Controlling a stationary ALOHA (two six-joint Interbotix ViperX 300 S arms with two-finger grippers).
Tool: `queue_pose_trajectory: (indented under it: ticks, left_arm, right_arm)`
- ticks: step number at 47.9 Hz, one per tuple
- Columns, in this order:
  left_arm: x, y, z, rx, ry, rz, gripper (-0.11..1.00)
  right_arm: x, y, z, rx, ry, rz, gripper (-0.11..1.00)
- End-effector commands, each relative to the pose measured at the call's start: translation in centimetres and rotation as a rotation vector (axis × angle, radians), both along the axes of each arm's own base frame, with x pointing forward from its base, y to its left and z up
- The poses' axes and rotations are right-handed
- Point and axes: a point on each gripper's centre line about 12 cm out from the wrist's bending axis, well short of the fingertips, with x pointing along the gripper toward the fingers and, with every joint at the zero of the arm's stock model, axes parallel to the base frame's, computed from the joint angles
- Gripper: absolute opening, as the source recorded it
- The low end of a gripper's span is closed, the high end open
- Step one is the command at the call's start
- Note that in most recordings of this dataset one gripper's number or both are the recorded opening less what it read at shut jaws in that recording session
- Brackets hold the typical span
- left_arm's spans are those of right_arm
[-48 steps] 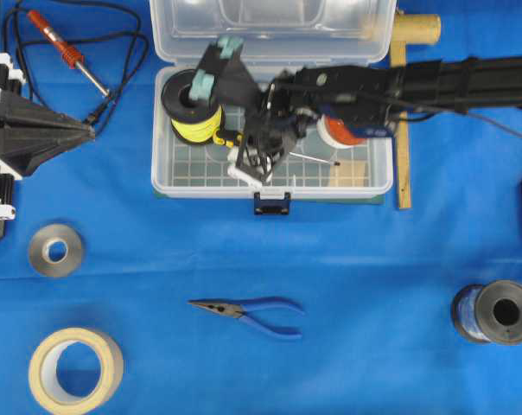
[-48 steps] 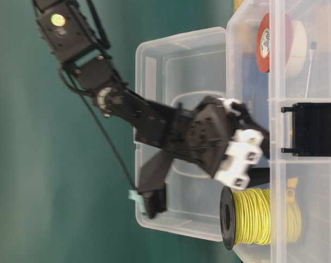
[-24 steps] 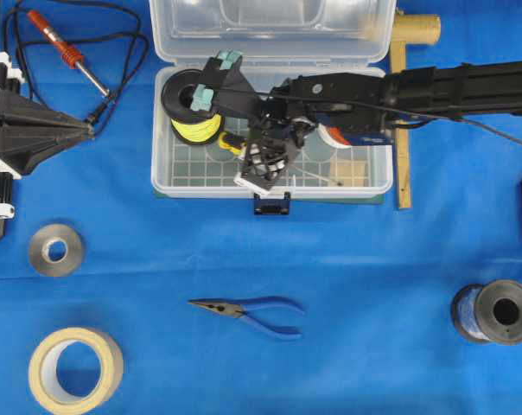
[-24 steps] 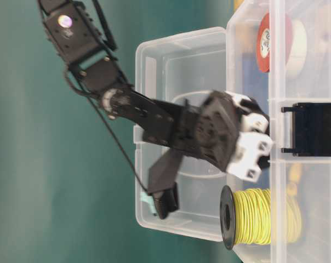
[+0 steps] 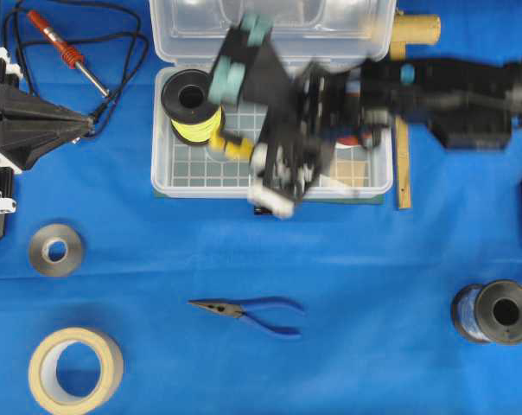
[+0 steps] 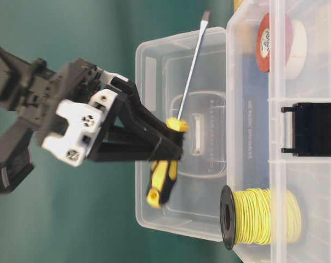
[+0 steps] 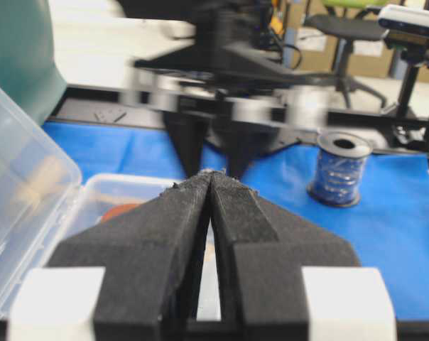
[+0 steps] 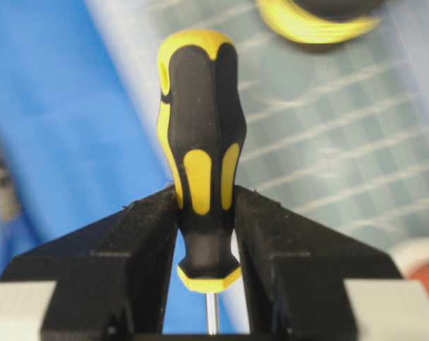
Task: Pick the screwdriver from the toolbox among several items.
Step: 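Lift the screwdriver out of the toolbox and carry it toward the pliers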
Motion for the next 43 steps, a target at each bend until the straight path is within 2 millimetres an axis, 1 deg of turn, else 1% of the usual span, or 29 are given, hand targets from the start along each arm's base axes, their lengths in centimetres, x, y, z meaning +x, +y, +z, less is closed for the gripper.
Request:
queue_pose_trajectory:
  ticks: [1,4,6,8,9,15,19,25,31,38,43]
  left_arm:
    - [0.1,0.2,0.3,0.004,-0.007,0.010,0.01]
    - [0.1,0.4,0.3,0.004,-0.006,0.019,0.00]
    - [0.1,0.5,0.3,0.002,-0.007,0.024,0.00]
    - [0.1,0.6,0.3,0.004,-0.009,0.028,0.00]
    - [0.1,0.6,0.3,0.002,-0.007,0.030,0.00]
    - [0.0,0.8,0.3,0.004,-0.006,0.041,0.00]
    - [0.0,1.0,0.3,0.004,-0.006,0.053,0.00]
    - [-0.1,1.4,0.2,0.005,-0.004,0.073,0.00]
    - [-0.1,1.6,0.1,0.005,-0.002,0.082,0.00]
    - [-0.1,1.6,-0.2,0.001,0.006,0.084,0.00]
    - [-0.2,1.6,-0.5,-0.002,0.014,0.083,0.00]
  right_arm:
    - [0.6,2.9,1.1,0.008,-0.049,0.053,0.26]
    - [1.2,4.7,0.2,0.013,-0.041,0.075,0.26]
    - [1.6,5.6,-0.7,0.014,-0.027,0.079,0.26]
    - [2.0,6.3,-1.9,0.013,-0.005,0.079,0.26]
    - [2.3,6.8,-2.9,0.010,0.016,0.079,0.26]
    - [3.5,8.1,-7.1,-0.013,0.088,0.087,0.26]
    - [4.6,9.2,-9.4,-0.013,0.097,0.103,0.26]
    - [5.6,10.8,-11.2,-0.008,0.084,0.127,0.26]
    - [5.9,11.7,-12.7,0.003,0.084,0.132,0.26]
    - [5.7,11.7,-14.4,0.000,0.120,0.127,0.26]
    - [5.5,11.4,-14.8,-0.005,0.135,0.123,0.26]
